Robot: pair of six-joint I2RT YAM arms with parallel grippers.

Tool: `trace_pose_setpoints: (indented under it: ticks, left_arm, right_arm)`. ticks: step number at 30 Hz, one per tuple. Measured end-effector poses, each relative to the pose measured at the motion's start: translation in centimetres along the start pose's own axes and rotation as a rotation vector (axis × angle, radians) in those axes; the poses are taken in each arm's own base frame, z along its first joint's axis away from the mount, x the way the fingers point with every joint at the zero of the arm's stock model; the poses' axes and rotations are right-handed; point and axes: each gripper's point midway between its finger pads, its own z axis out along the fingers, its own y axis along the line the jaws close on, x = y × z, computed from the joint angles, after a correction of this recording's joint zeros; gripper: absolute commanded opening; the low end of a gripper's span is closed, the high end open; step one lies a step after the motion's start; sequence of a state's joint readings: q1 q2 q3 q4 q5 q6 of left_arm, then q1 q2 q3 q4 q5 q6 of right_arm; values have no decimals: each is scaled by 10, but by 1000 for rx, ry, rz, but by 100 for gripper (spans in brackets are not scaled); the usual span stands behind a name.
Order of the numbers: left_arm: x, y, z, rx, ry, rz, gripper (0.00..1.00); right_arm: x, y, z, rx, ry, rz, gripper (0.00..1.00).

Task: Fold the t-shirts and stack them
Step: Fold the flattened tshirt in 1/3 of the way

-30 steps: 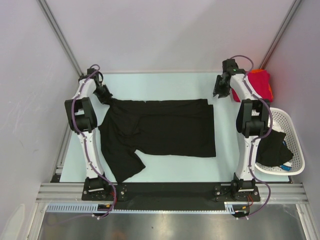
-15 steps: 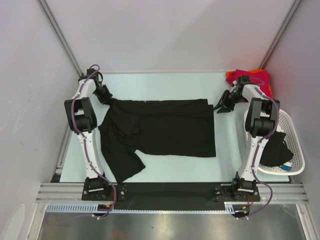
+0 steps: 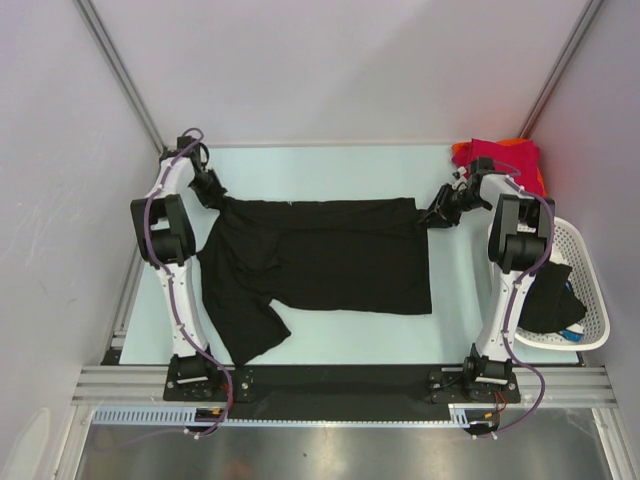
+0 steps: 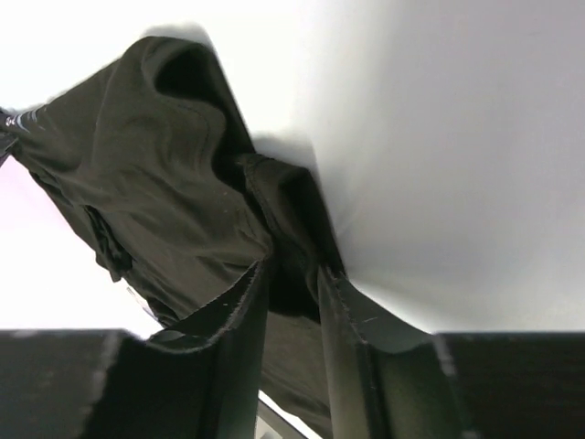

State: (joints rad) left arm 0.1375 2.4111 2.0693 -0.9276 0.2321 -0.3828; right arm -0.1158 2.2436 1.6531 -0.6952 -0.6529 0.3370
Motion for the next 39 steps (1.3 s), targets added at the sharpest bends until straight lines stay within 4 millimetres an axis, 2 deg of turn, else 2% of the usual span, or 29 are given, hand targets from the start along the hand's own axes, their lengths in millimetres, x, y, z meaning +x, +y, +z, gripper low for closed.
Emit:
trace_pose_setpoints:
  ticks: [3,6,17,27,32,37,38,39]
  left_arm:
    - [0,0,0,-6,-3,3,0]
    - [1,0,0,-13,-5,7,0]
    - [0,0,0,-25,-10,10,0]
    - [0,1,-1,-33,-11,9,0]
    - [-1,5,-7,-51,-6,0,0]
    - [-10,7,-16,-51,-25,-11,0]
    - [-12,8,-18,-50,-30,-15,7]
    - [-14,10,-18,-50,-33,-20,20]
  right_arm:
    - [-1,-3,2,8,3,-1,5]
    - [-2,-5,6,29,5,-5,0]
    - [-12,7,16,150,-38,-93,0]
    - [-51,23,29,197,-112,-159,0]
    - [-65,22,27,244,-162,-174,0]
    - [-72,17,24,279,-188,-176,0]
    - [-72,17,24,280,-188,-176,1]
    - [-72,17,24,280,-189,-176,3]
